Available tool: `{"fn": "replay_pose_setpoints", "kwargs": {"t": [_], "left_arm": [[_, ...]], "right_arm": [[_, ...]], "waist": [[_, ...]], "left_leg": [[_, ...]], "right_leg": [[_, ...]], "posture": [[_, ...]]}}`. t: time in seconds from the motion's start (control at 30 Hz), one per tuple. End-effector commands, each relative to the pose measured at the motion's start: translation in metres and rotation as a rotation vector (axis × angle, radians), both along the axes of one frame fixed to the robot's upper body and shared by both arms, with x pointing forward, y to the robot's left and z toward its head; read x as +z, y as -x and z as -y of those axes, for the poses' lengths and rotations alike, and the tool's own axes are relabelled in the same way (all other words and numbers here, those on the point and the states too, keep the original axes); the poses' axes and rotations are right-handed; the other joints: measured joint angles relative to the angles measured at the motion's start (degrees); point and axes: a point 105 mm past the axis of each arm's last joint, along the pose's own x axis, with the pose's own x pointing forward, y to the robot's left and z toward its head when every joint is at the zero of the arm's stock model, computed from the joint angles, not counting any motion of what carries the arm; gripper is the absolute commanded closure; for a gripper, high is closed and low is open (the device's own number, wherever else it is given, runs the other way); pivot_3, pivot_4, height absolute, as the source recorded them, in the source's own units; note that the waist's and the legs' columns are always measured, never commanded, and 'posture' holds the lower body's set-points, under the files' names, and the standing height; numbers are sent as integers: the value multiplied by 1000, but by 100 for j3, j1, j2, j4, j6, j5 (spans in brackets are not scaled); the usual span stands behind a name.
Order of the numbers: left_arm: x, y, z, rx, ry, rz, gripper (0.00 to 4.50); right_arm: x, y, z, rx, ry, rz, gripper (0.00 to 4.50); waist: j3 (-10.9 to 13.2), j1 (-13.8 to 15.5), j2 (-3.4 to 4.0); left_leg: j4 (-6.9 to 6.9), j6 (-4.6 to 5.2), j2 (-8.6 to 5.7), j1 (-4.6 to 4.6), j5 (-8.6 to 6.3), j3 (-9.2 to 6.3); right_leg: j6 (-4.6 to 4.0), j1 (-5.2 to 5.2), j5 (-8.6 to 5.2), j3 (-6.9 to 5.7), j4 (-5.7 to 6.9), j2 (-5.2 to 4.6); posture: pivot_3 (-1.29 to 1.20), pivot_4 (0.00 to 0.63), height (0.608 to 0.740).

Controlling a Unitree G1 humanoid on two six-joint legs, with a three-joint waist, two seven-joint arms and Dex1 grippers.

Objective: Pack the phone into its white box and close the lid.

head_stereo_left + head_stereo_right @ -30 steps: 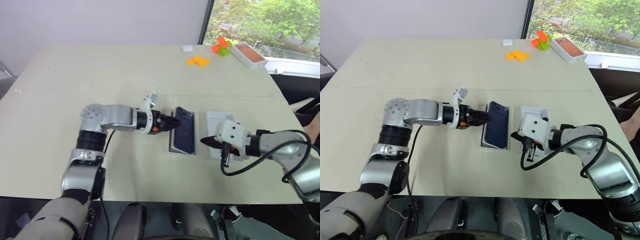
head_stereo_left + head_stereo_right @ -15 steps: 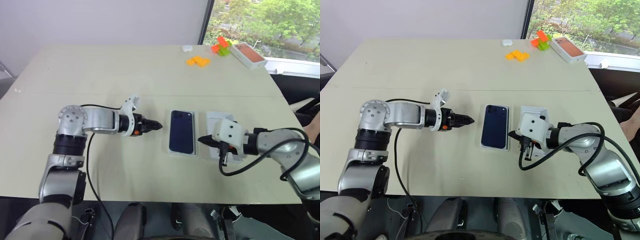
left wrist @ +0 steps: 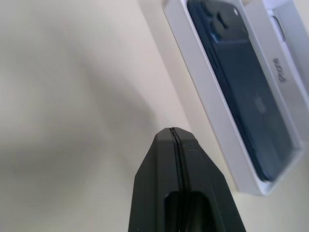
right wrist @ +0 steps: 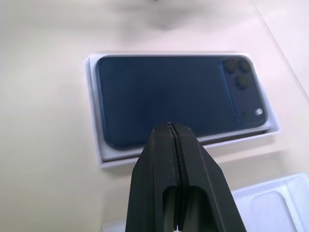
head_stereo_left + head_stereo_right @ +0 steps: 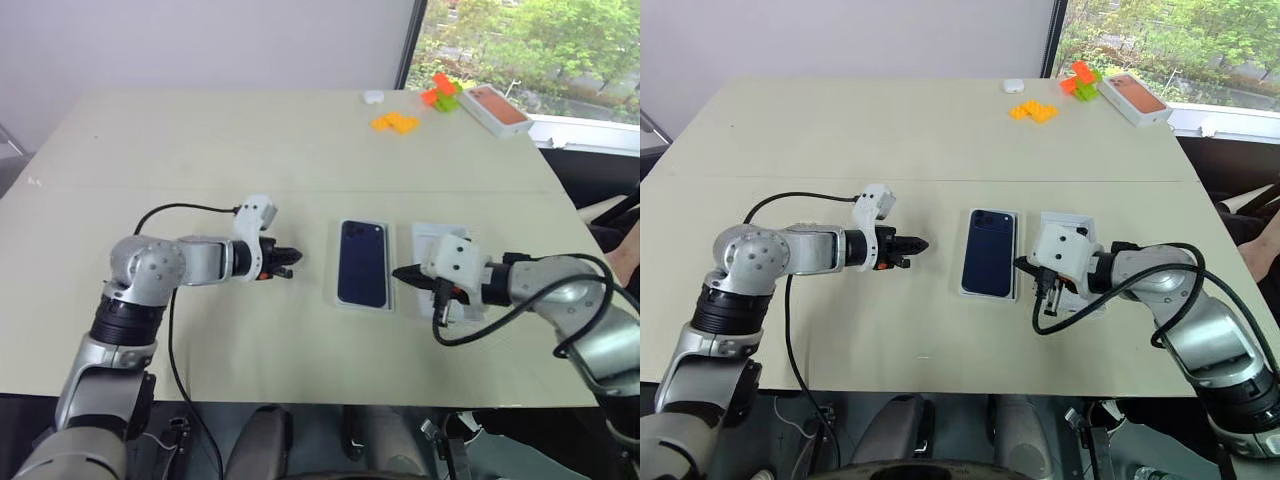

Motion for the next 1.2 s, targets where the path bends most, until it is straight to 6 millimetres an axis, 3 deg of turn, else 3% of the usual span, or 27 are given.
{"fn": "replay_pose_setpoints", "kwargs": {"t": [0.03,0.17,0.3,0.43,0.77,1.2], "left_arm": [[6,-5,3,-10,-13,109,4470],[7,-6,4,-39,-49,213,4470],[4,-5,2,-62,-95,256,4470],[-2,-1,-25,-30,-143,292,4470],[-3,12,-34,-47,-140,320,4470],[8,26,-33,-150,-94,449,4470]], "right_arm": [[7,-8,-19,11,-13,76,4500],[1,-13,-52,35,-42,70,4500],[-1,-15,-61,35,-43,65,4500],[-14,-39,-82,-44,-39,52,4500],[-31,-42,-90,-52,-5,12,4500],[-22,-41,-80,-83,-37,6,4500]], "waist": [[0,-12,0],[0,-27,0],[0,-7,0],[0,-109,0],[0,-140,0],[0,-128,0]], "left_leg": [[0,25,3,0,-14,1],[0,28,13,-1,-15,0],[0,23,28,-6,-13,4],[1,51,30,-2,-28,18],[0,65,33,-5,-37,15],[1,66,37,-5,-37,14]], "right_leg": [[0,0,0,0,0,1],[0,-3,0,-1,1,4],[-1,-6,0,-1,-2,4],[-1,-8,1,5,-2,1],[-1,-11,1,2,-1,0],[-1,-10,1,1,0,5]], "posture": [[0,150,740],[0,150,740],[0,150,740],[0,150,740],[0,150,740],[0,150,740]]}}
